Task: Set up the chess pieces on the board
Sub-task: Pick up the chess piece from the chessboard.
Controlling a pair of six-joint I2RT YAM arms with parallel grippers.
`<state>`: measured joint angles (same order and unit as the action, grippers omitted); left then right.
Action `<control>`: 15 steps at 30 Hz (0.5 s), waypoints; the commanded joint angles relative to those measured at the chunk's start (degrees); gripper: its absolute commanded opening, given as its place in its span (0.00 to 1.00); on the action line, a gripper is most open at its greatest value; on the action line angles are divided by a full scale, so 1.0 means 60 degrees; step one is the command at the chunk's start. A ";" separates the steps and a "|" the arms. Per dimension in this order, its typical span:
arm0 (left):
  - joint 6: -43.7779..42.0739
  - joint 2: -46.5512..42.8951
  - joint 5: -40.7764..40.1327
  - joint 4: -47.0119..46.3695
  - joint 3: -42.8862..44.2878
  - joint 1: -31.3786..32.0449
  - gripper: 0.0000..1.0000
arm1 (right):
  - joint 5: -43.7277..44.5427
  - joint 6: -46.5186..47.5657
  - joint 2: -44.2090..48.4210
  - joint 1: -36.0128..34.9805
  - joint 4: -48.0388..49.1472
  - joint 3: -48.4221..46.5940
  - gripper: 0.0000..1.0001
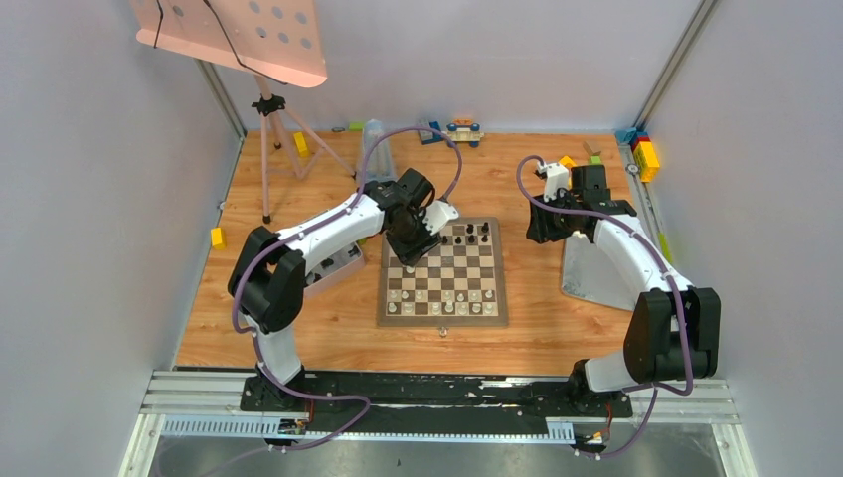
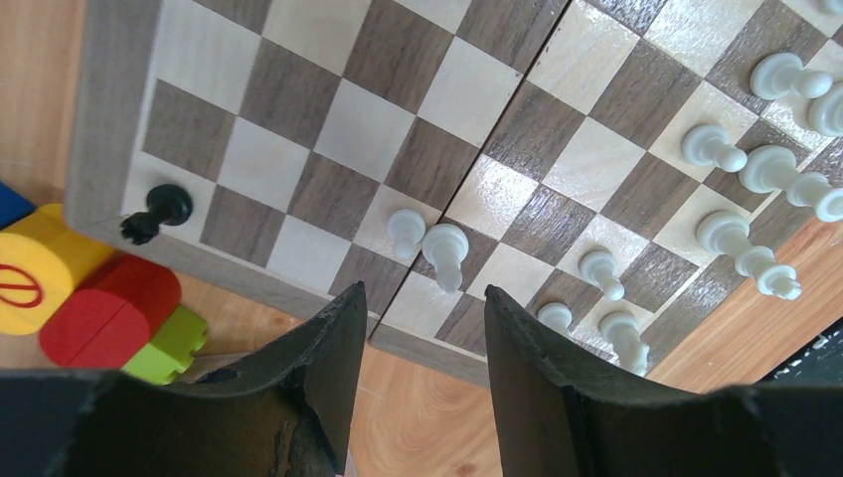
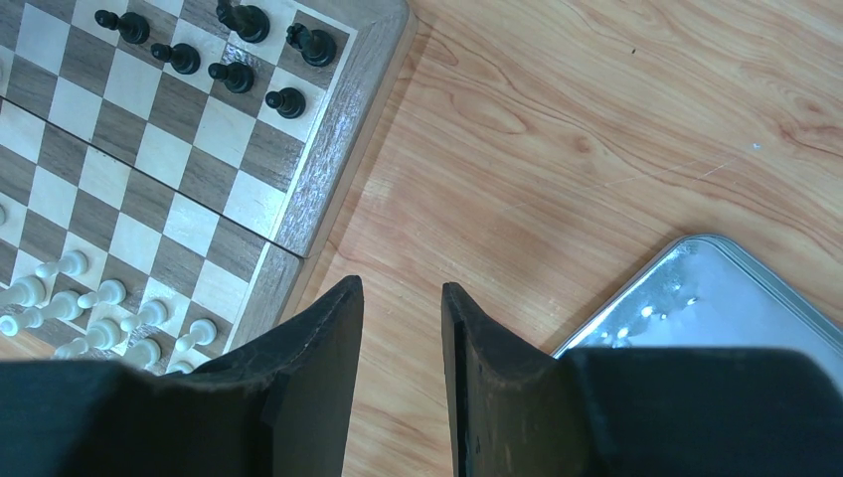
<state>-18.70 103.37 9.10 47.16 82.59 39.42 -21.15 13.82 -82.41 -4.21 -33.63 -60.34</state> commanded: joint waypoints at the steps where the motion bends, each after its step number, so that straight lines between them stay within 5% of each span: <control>1: 0.0234 0.0349 0.0258 0.0267 0.0387 0.0015 0.54 | -0.0127 0.0106 -0.0032 -0.0038 0.0111 -0.0375 0.36; 15: 0.0160 0.0835 0.0746 0.0281 0.0513 0.0007 0.36 | -0.0109 0.0128 -0.0050 -0.0038 0.0096 -0.0385 0.36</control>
<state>-18.24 107.59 11.33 48.66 83.18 39.42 -21.15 13.82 -82.43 -4.21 -33.63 -60.40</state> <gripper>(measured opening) 0.382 0.359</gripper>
